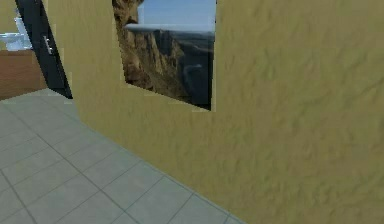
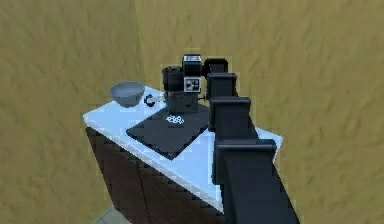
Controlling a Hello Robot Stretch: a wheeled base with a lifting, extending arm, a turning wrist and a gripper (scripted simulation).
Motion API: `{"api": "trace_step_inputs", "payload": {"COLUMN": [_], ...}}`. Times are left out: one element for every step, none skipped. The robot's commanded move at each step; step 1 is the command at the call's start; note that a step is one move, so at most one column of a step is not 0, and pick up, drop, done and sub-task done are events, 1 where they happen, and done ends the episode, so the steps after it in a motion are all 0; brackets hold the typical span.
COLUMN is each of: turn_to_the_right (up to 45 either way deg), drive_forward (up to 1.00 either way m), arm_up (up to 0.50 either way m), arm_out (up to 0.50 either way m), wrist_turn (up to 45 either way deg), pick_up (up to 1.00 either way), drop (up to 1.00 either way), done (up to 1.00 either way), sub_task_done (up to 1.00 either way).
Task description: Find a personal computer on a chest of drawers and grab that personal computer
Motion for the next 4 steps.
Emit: {"api": "trace_step_inputs", "payload": {"turn_to_the_right": [0.0, 0.0, 0.0, 0.0], "drive_forward": [0.0, 0.0, 0.0, 0.0], "arm_up": [-0.24, 0.0, 0.1, 0.0], "arm_out": [0.0, 0.0, 0.0, 0.0], "wrist_turn": [0.0, 0.0, 0.0, 0.0], "pick_up": [0.0, 1.0, 0.0, 0.0], "drop": [0.0, 0.0, 0.0, 0.0], "done": [0.0, 0.0, 0.0, 1.0], "sub_task_done": [0.0, 0.0, 0.0, 0.0]}}
